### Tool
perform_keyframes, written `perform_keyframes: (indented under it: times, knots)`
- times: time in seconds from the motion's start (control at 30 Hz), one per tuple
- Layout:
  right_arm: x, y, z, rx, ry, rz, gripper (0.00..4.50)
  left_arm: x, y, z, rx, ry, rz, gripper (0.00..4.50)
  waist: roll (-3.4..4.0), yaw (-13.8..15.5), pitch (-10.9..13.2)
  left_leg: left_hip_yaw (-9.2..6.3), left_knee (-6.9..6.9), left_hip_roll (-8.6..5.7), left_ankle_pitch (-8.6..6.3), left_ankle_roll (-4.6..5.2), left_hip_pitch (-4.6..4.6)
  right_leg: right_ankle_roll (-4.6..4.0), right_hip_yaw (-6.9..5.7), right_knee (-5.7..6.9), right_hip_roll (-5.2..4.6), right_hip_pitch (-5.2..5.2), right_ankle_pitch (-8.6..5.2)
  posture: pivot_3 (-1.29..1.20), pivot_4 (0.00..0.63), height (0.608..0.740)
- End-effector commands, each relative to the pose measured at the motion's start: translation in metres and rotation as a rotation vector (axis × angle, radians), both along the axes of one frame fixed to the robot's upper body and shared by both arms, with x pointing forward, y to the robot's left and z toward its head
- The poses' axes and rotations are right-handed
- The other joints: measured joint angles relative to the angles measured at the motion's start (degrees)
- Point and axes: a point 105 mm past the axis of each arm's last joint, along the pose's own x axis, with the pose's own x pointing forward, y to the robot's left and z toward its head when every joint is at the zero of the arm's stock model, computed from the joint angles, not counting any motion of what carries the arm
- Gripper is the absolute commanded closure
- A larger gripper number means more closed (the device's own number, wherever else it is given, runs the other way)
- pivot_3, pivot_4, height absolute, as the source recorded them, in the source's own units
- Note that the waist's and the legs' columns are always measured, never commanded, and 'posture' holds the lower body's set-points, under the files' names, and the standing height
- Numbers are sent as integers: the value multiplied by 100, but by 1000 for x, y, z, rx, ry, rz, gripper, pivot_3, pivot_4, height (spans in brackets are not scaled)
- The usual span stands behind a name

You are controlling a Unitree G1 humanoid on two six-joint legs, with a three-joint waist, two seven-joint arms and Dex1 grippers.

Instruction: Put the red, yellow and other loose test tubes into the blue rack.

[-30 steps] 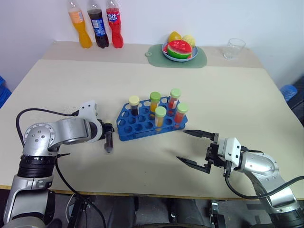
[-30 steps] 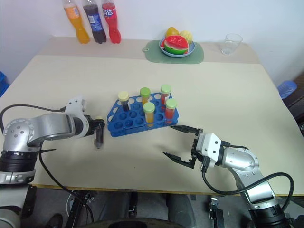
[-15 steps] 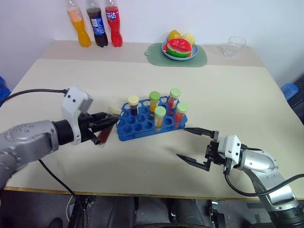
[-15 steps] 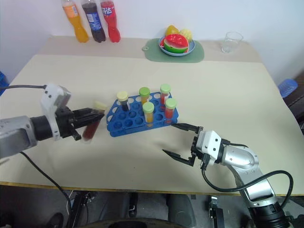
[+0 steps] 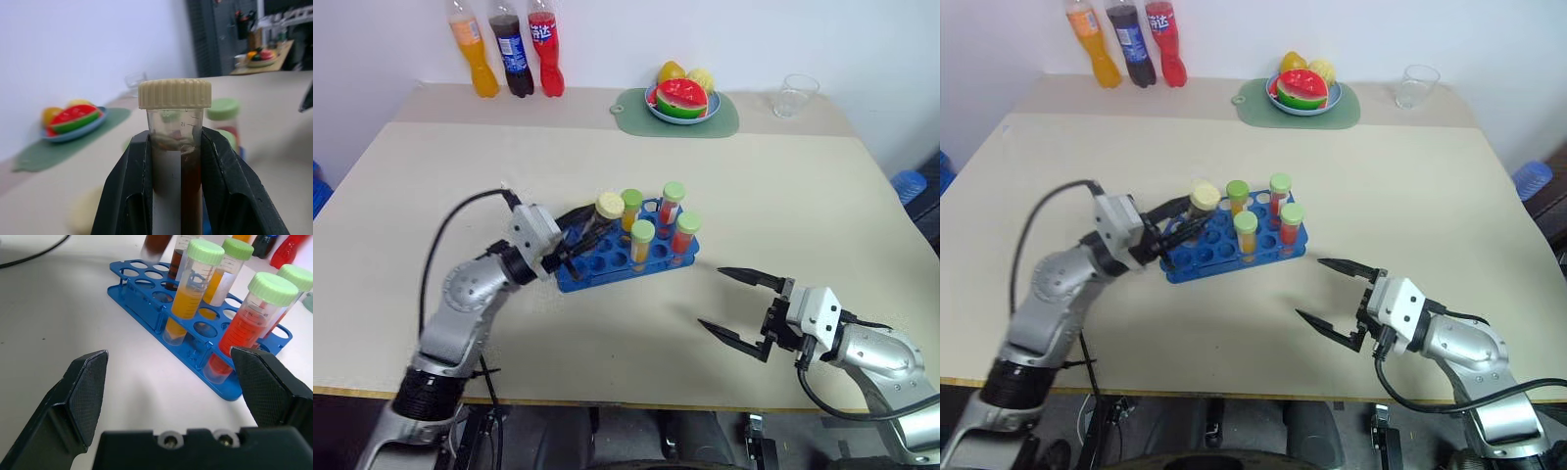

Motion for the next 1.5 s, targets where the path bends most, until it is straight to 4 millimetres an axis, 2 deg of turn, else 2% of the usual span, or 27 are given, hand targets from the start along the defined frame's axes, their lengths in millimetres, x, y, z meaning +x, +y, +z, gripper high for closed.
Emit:
perform_keyframes:
  times: [0.03,0.23,0.43,0.7,1.17,1.5]
  knots:
    - [-3,-1,15,-4,-50,-1,84,-5,-6,-2,8,-39,-25,3746,0,-1,-1,0,1,0,0,0,0,1,0,1,0,1,0,0,150,740]
    - [-5,-3,15,-7,-47,-14,84,-6,-6,-21,67,-11,-13,3746,1,-3,-2,-1,1,4,-1,2,3,1,0,3,4,1,0,0,150,740]
    - [-5,-4,15,-1,-41,-22,84,-9,-3,-24,84,-11,-13,3746,6,-13,-5,-1,2,7,-1,2,6,1,0,5,6,2,0,0,150,740]
    - [-3,-2,14,3,-38,-20,84,-7,-9,-36,81,25,-56,3746,16,-5,-16,-1,2,7,-1,2,7,1,0,6,7,3,0,0,150,740]
    - [-2,-5,17,-10,-52,-22,84,-1,-2,-46,-69,47,-86,3746,31,3,-36,-3,4,6,-2,3,10,0,-1,4,7,12,0,0,150,740]
    - [0,-6,18,-15,-53,-17,84,-13,-7,-57,-80,80,-155,3746,39,1,-51,-4,4,6,-2,4,13,0,0,3,7,16,0,0,150,740]
